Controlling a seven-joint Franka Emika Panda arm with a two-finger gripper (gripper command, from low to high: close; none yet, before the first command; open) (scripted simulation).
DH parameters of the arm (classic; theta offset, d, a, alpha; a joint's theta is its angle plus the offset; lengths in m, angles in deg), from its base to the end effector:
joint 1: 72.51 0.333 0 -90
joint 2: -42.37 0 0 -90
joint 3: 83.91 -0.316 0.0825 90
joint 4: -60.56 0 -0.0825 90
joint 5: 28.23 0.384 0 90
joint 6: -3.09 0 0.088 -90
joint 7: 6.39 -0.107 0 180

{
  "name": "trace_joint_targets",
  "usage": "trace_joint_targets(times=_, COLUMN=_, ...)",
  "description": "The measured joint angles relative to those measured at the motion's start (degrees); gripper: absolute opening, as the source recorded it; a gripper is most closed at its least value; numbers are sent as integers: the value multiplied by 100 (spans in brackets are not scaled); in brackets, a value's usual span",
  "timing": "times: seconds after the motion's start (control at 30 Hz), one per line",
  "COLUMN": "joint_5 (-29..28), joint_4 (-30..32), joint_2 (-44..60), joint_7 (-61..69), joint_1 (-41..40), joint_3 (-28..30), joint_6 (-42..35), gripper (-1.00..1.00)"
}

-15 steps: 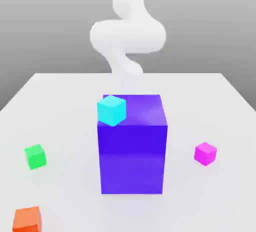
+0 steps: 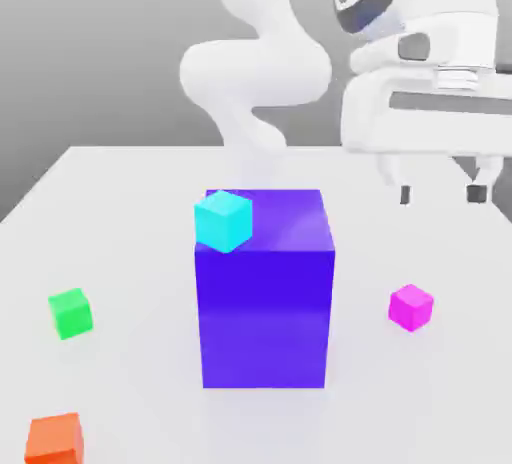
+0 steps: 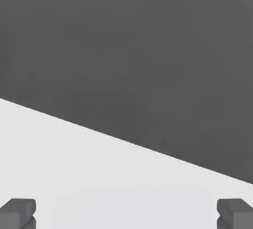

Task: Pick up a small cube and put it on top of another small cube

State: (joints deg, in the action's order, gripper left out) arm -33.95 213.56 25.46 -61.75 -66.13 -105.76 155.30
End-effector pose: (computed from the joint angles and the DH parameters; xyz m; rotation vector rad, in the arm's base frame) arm 0.3773 0.2009 0.3524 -3.0028 0.5961 -0.4656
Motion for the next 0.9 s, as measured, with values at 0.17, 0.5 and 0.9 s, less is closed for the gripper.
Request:
trace_joint_targets(times=0.17, joint_5=27, joint_4=603, joint_2=766, joint_7=-125, joint_1=343, joint_3=-376, joint_6=585, gripper=0)
trace_joint_targets(times=0.5, joint_5=568, joint_4=1247, joint_2=1735, joint_7=34, joint_1=1140, joint_3=-723, joint_6=1432, gripper=0)
trace_joint_targets(times=0.9, joint_5=-962, joint_4=991, joint_2=2526, joint_7=-1132, joint_1=1645, joint_3=179, joint_6=1967, gripper=0)
